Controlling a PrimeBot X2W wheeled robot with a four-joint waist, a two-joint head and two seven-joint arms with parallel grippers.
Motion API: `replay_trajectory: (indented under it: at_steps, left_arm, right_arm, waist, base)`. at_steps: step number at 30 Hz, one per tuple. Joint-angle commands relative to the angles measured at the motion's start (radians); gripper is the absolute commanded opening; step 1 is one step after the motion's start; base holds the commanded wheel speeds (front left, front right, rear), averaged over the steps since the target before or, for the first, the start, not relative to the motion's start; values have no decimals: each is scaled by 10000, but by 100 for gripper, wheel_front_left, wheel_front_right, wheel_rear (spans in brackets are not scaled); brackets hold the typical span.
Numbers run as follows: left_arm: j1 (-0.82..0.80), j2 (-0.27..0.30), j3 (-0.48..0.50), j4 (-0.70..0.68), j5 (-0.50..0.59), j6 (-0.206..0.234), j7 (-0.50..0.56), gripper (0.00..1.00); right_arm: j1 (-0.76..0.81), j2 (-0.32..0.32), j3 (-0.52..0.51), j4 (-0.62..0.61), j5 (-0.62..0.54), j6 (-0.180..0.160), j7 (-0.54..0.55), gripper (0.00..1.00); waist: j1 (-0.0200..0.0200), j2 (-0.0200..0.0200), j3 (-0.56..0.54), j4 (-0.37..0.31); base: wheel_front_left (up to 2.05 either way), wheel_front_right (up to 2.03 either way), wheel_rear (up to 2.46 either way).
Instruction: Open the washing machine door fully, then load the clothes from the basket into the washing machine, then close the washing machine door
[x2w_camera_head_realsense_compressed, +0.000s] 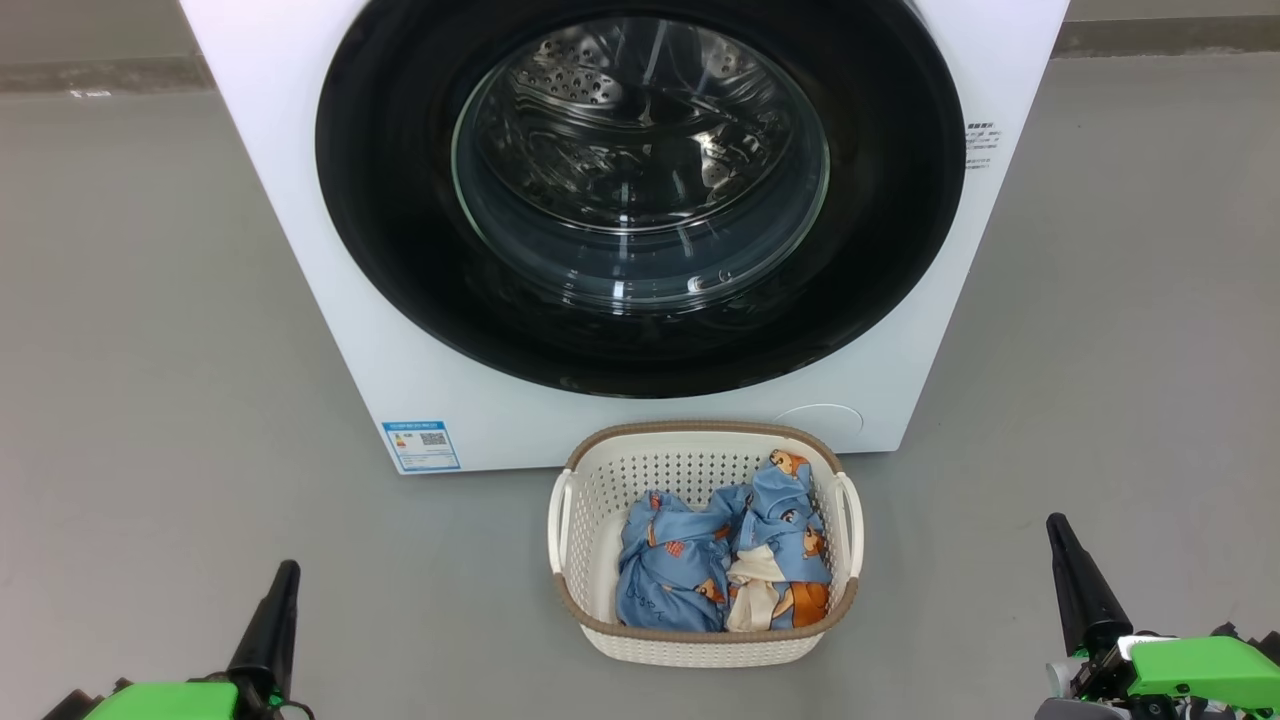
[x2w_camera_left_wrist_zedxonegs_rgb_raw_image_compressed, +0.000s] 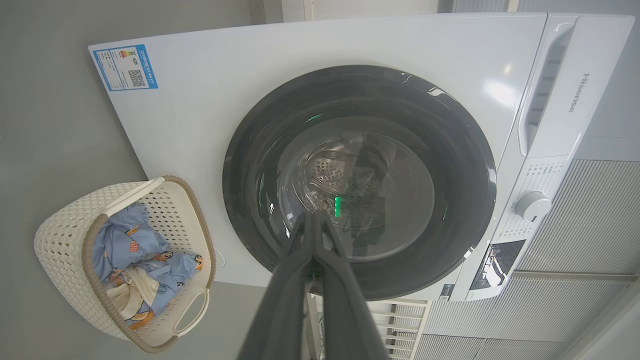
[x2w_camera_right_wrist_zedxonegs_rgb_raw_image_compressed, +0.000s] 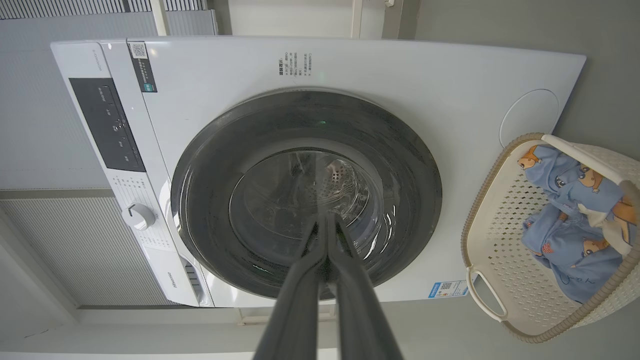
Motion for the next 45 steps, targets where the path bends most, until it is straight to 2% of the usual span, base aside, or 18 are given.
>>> replay_trajectory:
  at_steps: [1, 24, 25, 32, 36, 40, 45]
  left_arm:
    - [-418, 126, 354, -192, 149, -31, 70, 0]
    - [-418, 126, 352, -192, 146, -31, 69, 0]
    - [0, 0, 0, 0, 0, 0, 0, 100]
    - [311, -162, -73, 354, 61, 1, -88, 100]
    - [312, -136, -121, 287, 206, 0, -207, 100]
    - [328, -109, -153, 194, 433, -1, -325, 100]
    - [324, -53, -209, 73, 863, -2, -472, 100]
  right_arm:
    - [-442, -45, 217, -247, -123, 17, 85, 0]
    - [-442, -45, 217, -247, -124, 17, 86, 0]
    - [-13, 0, 0, 0, 0, 0, 0, 100]
    - [269, 104, 50, 404, -42, 0, -88, 100]
    - [295, 82, 115, 352, -178, 1, -210, 100]
    - [321, 48, 177, 307, -429, 2, -330, 100]
    - [317, 9, 271, 252, -919, 2, -477, 100]
  waist:
    - [0, 0, 0, 0]
    - [0, 0, 0, 0]
    - [0, 0, 0, 0]
    - [2, 0, 17, 2]
    - [23, 0, -9, 20]
    - [3, 0, 6, 28]
    - [1, 0, 21, 37]
  base:
    - [0, 0, 0]
    - [0, 0, 0]
    - [0, 0, 0]
    - [0, 0, 0]
    - [0, 0, 0]
    - [0, 0, 0]
    - [0, 0, 0]
